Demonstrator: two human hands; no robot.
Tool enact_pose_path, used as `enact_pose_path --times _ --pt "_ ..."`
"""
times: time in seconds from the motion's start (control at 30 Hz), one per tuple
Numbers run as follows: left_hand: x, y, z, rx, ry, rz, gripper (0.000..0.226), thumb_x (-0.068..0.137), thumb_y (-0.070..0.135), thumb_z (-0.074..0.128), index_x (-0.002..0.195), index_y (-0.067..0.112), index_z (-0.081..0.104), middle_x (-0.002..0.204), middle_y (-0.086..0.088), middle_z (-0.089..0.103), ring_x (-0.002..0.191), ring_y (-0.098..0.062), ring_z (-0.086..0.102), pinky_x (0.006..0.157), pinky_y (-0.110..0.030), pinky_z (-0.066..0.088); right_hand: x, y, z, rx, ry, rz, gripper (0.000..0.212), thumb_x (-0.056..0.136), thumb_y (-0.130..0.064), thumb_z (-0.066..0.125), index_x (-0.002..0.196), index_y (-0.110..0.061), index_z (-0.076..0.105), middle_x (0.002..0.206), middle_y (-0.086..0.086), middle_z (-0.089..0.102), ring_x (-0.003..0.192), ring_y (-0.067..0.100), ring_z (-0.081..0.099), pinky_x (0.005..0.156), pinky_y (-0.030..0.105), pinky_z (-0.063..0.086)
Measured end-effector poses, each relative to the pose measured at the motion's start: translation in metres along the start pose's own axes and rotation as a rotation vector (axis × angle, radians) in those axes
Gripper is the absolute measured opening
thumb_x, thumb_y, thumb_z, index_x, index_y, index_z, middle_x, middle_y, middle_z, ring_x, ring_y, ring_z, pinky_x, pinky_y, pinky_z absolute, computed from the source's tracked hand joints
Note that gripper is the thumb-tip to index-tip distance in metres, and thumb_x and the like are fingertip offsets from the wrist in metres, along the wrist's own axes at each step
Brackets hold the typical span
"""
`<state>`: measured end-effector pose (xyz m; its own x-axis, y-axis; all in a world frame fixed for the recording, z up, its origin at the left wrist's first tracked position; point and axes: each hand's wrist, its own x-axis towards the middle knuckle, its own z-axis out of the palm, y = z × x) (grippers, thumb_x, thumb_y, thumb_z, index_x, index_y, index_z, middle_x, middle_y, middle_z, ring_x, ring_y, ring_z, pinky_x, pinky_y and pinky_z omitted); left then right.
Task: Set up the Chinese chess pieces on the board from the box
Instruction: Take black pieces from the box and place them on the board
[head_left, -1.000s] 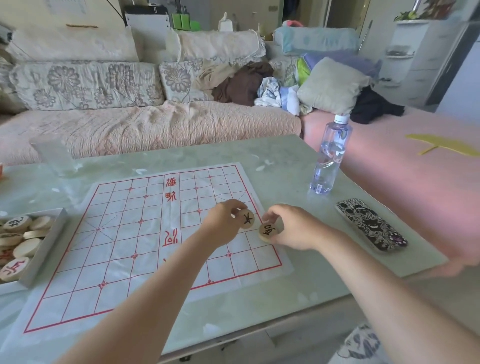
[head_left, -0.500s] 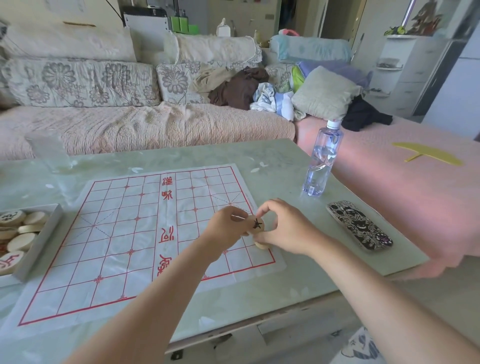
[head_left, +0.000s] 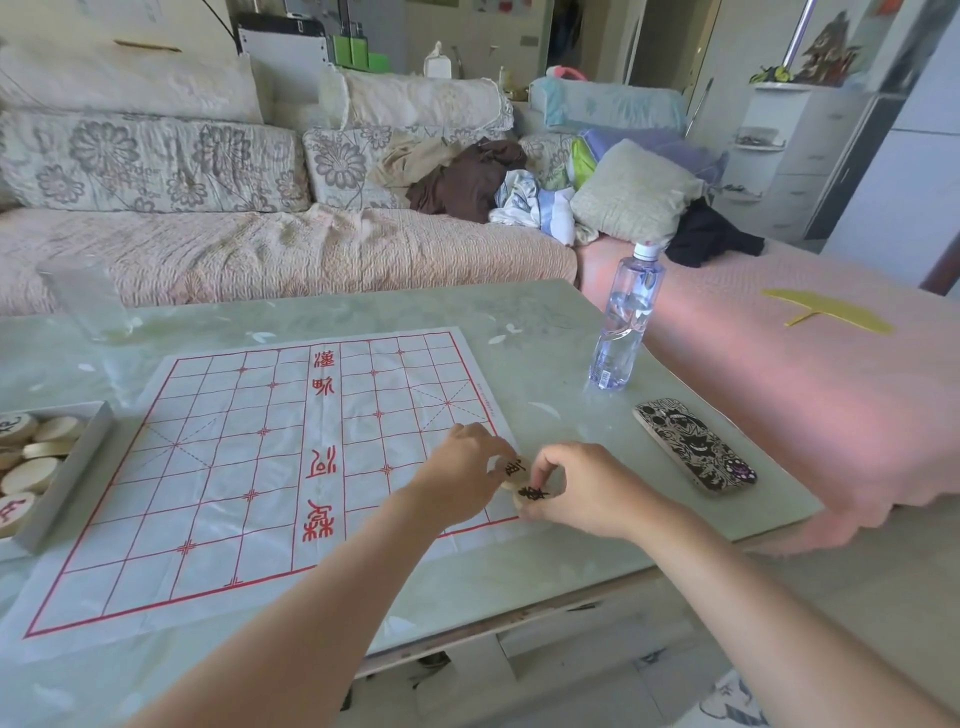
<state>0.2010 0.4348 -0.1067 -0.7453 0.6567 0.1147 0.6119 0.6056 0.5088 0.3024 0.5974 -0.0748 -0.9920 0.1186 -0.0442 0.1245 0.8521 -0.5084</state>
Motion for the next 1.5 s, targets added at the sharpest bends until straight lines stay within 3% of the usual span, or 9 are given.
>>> enact_pose_path --times 0.23,0.47,0.63,0.73,0.87,1.0,1.1,1.3,1.5 --pt "-0.004 0.002 0.005 0.015 0.015 0.029 0.027 0.094 0.027 0.057 0.121 0.028 0.061 0.117 0.003 0.054 0.117 -0.018 0.04 0.096 -0.033 0.042 0.002 -0.005 0.008 -0.138 -0.065 -0.035 0.031 0.07 -0.054 0.079 0.087 -0.033 0.062 0.101 -0.015 0.058 0.093 0.007 0.056 0.075 0.027 0.045" --pt "-0.017 -0.005 -0.017 0.053 0.081 0.048 0.034 0.093 0.024 0.056 0.127 0.027 0.055 0.118 0.003 0.053 0.115 -0.016 0.041 0.094 -0.032 0.043 0.015 -0.036 0.005 -0.158 0.058 -0.091 0.031 0.084 -0.06 0.064 0.071 -0.034 0.055 0.088 -0.011 0.052 0.079 0.008 0.053 0.062 0.024 0.035" --pt "-0.042 -0.032 -0.05 0.079 0.161 0.006 0.027 0.093 0.027 0.055 0.12 0.028 0.058 0.105 0.006 0.054 0.107 -0.014 0.045 0.088 -0.032 0.046 0.028 -0.078 0.016 -0.103 0.05 -0.141 0.015 0.088 -0.042 0.064 0.079 -0.033 0.057 0.095 -0.01 0.061 0.089 0.013 0.058 0.074 0.029 0.046" --pt "-0.064 -0.061 -0.078 0.103 0.191 -0.058 0.024 0.094 0.028 0.053 0.118 0.029 0.057 0.102 0.009 0.054 0.105 -0.012 0.045 0.083 -0.028 0.045 0.041 -0.11 0.028 -0.06 0.035 -0.185 0.005 0.089 -0.035 0.062 0.091 -0.03 0.063 0.1 -0.012 0.064 0.095 0.012 0.059 0.084 0.033 0.05" --pt "-0.095 -0.11 -0.122 0.132 0.255 -0.173 0.023 0.094 0.031 0.053 0.116 0.03 0.059 0.102 0.009 0.055 0.103 -0.011 0.048 0.077 -0.026 0.043 0.063 -0.163 0.055 -0.014 -0.042 -0.25 0.016 0.093 -0.034 0.061 0.107 -0.029 0.064 0.107 -0.015 0.064 0.096 0.008 0.06 0.08 0.028 0.048" --pt "-0.133 -0.164 -0.168 0.184 0.3 -0.284 0.024 0.094 0.031 0.052 0.117 0.03 0.059 0.106 0.008 0.057 0.106 -0.012 0.049 0.08 -0.03 0.046 0.093 -0.227 0.093 0.019 -0.113 -0.318 0.02 0.093 -0.033 0.062 0.112 -0.028 0.064 0.108 -0.013 0.064 0.087 0.006 0.056 0.086 0.03 0.048" --pt "-0.162 -0.205 -0.197 0.245 0.356 -0.377 0.023 0.092 0.031 0.053 0.114 0.032 0.06 0.108 0.008 0.057 0.11 -0.015 0.051 0.075 -0.031 0.044 0.115 -0.279 0.124 0.008 -0.167 -0.388 0.021 0.093 -0.032 0.062 0.113 -0.027 0.065 0.11 -0.011 0.065 0.094 0.009 0.058 0.088 0.029 0.047" --pt "-0.209 -0.28 -0.245 0.234 0.496 -0.541 0.026 0.09 0.025 0.054 0.113 0.028 0.066 0.116 0.001 0.059 0.115 -0.023 0.047 0.095 -0.034 0.041 0.15 -0.363 0.178 0.034 -0.227 -0.49 0.022 0.093 -0.02 0.057 0.112 -0.024 0.066 0.112 -0.011 0.065 0.095 0.011 0.06 0.089 0.029 0.049" --pt "-0.223 -0.333 -0.275 0.255 0.471 -0.689 0.031 0.087 0.028 0.052 0.116 0.035 0.063 0.123 0.004 0.057 0.117 -0.026 0.048 0.094 -0.039 0.045 0.185 -0.417 0.213 -0.055 -0.182 -0.525 0.03 0.094 -0.022 0.056 0.123 -0.027 0.062 0.126 -0.005 0.061 0.105 0.016 0.058 0.093 0.031 0.048"
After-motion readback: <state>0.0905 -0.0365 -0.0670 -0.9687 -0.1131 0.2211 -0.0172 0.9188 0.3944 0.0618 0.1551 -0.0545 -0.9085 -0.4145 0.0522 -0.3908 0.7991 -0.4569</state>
